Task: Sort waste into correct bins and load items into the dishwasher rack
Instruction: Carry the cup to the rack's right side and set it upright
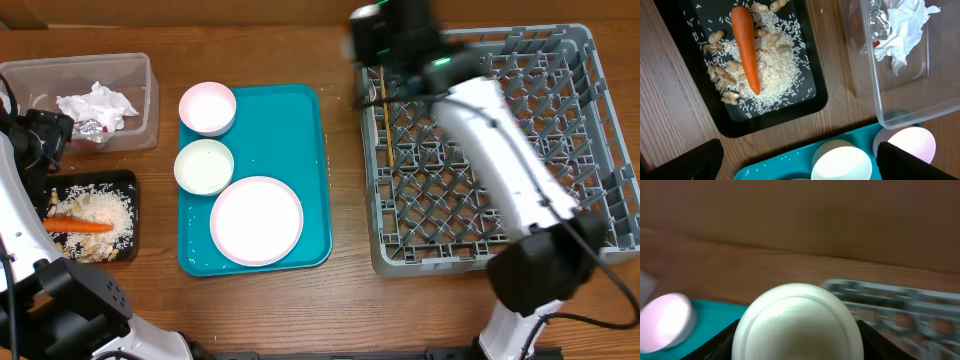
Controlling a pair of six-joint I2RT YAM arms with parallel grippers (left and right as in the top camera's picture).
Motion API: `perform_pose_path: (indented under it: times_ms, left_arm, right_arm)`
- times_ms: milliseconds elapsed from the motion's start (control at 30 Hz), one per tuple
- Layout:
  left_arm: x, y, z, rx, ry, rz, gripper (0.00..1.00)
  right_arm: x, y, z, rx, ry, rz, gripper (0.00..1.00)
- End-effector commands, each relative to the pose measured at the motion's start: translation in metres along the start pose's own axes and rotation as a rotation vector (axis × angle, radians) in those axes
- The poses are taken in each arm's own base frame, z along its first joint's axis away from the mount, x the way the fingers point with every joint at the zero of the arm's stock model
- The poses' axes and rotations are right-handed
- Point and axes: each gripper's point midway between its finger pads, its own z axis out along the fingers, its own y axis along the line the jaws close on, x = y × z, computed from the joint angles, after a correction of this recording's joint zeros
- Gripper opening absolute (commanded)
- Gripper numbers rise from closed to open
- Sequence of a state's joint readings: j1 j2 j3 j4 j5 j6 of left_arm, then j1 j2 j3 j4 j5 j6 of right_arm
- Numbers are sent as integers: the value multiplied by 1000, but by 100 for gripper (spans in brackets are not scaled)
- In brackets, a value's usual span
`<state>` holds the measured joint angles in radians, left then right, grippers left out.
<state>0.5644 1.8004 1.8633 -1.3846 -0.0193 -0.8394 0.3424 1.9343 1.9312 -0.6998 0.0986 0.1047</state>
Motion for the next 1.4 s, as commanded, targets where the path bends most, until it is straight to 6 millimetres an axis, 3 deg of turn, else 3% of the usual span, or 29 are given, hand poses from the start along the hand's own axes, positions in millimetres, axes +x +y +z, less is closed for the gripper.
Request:
perform_pose_path:
  times_ms: [0,133,333,433,533,667,767,900,1067,1200,1367]
  left_arm:
    - [-1,2,0,-10,-9,-11,100]
    - [-1,2,0,-10,-9,-12,100]
    - [-1,2,0,-10,-9,-11,100]
    - [-1,2,0,-10,-9,-12,100]
    - [-1,2,0,-10,-9,-12,100]
    - [-1,2,0,-10,-9,-11,100]
    - [-1,2,0,-10,-9,-11,100]
    - [-1,2,0,-10,-9,-11,100]
    - [-1,2,0,-10,-9,-12,100]
    - [-1,2,0,-10,-9,-11,100]
    - [-1,2,0,-10,-9,-11,100]
  right_arm:
    - [-3,-79,-8,151,17,80,54]
    - [16,-171,-19,308,86,177,55]
    - [38,-263,-38,438,129,301,59]
    - [52,-286,-39,450,159,343,59]
    - [68,-296,-32,414,202,382,60]
    - [84,-298,-19,401,250,396,68]
    - [92,-299,-12,399,275,400,88]
    - [100,-298,-9,398,302,404,100]
    - [97,-293,-18,391,303,413,100]
    - [63,-251,-33,219,223,418,100]
    - [16,-147,-54,-158,130,347,100]
